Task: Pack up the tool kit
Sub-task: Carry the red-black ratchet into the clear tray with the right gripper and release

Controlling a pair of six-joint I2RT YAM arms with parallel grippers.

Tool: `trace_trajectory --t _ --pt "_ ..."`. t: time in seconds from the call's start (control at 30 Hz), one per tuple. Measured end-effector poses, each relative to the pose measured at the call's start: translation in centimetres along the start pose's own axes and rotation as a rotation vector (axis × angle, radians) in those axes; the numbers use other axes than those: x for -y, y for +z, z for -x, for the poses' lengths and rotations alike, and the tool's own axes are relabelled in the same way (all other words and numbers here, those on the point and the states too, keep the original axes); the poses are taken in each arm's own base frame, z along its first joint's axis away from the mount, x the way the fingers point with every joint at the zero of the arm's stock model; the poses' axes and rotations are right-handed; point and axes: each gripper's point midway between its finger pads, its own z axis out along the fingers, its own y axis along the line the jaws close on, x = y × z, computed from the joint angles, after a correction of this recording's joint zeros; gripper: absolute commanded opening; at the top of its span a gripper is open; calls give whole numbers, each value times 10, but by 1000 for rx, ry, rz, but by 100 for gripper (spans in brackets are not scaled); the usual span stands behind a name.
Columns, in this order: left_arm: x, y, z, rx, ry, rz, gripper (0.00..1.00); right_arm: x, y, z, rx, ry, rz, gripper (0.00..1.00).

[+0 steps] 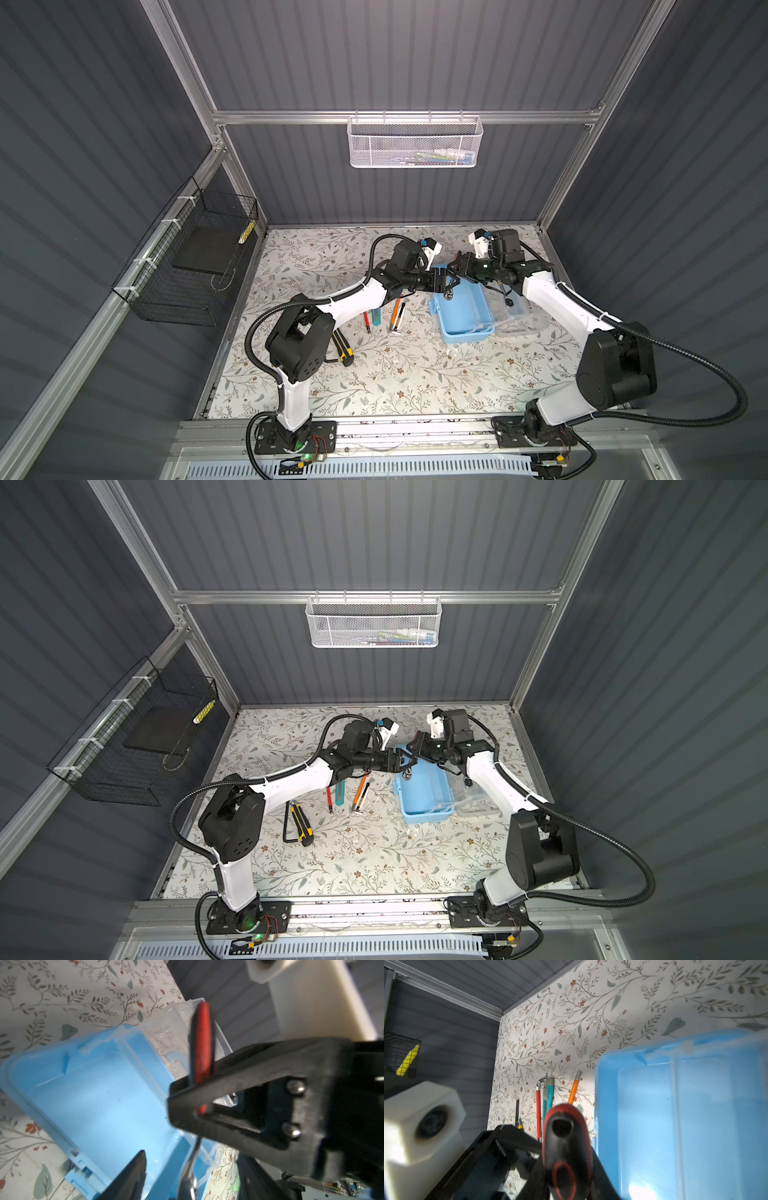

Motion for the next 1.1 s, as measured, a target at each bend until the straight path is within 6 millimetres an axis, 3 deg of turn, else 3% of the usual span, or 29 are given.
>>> trace_trajectory --t 0.27,0.47,0.6,0.97,1.1 --pt "-35 -20 -6 4 -50 102 83 27 -71 30 90 -52 -152 0" --pt "-55 -39 2 30 -61 155 83 48 -104 42 86 -140 -321 0" --pt "-64 -40 -5 8 -64 183 82 64 -110 45 33 -192 -422 0" --pt "-71 -41 -17 -27 -68 203 82 116 -100 37 -178 -305 -634 0" --pt "-72 -41 -18 -30 -69 206 82 122 -102 34 -208 -330 -663 0"
